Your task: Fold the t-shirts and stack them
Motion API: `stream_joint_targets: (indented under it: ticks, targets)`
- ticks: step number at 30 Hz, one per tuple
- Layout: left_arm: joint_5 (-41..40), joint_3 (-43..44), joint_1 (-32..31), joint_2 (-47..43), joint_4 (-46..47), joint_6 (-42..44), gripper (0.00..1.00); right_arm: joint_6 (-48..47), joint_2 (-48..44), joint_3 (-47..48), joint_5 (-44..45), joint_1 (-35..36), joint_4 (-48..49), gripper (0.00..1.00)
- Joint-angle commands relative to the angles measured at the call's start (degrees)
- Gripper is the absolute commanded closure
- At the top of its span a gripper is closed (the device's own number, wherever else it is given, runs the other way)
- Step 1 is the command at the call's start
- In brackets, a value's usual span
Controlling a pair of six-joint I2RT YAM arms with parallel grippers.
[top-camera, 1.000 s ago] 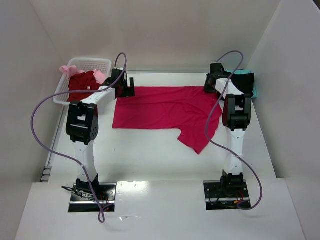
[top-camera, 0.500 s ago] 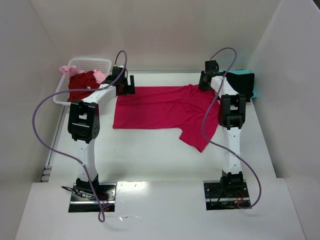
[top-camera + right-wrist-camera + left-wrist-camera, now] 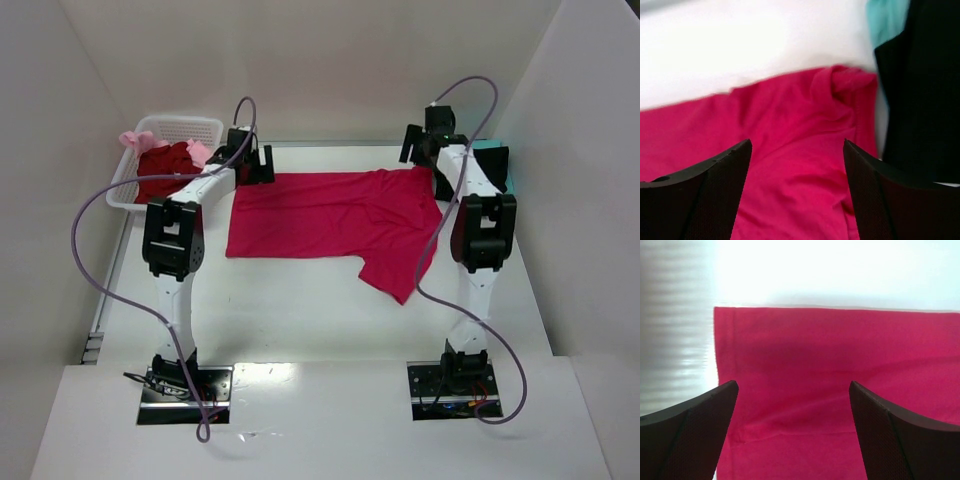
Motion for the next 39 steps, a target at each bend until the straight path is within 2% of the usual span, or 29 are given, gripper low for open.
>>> stream_joint_targets:
  ticks: [1,6,10,13,20,27,33,39]
  targets:
    - [2.46,2.37,-0.13,1.79,2.67,-1.45,0.01,-0.5,-9.65,-1.78,-0.98,-0.83,3.11,0.2]
    - [3.07,3.34,-0.13,3.72,3.47,0.48,0.01,-1.64,-17.98,-10.02,-0.98,-0.83,7.23,0.15]
    - [4.39,3.34,-0.13,4.95,4.79,1.19,0.01,-1.64,-19.93,-14.0,-0.98,-1.45,8.47,0.15]
    - [3.87,5.62,-0.13,7.15,4.79,1.71,0.01,-1.64,-19.94,-14.54,-0.98,-1.45,8.47,0.15]
    - [-2.37,16.95,-0.13,15.33,-5.3,1.71,0.01,-1.64,-21.25,-15.06,0.07,-1.45,7.76,0.14]
    - [-5.09,17.58,-0.13,16.56,-6.99,1.19,0.01,-2.17,-21.78,-15.58,1.74,-1.45,7.24,0.11]
    - [-9.4,22.58,-0.13,19.72,-12.08,0.05,0.01,-2.17,-22.31,-16.73,1.75,-1.45,7.24,0.1]
    - [-8.0,25.83,2.5,21.31,-14.63,-2.24,0.01,-2.17,-22.84,-17.26,2.27,-1.45,7.24,0.1]
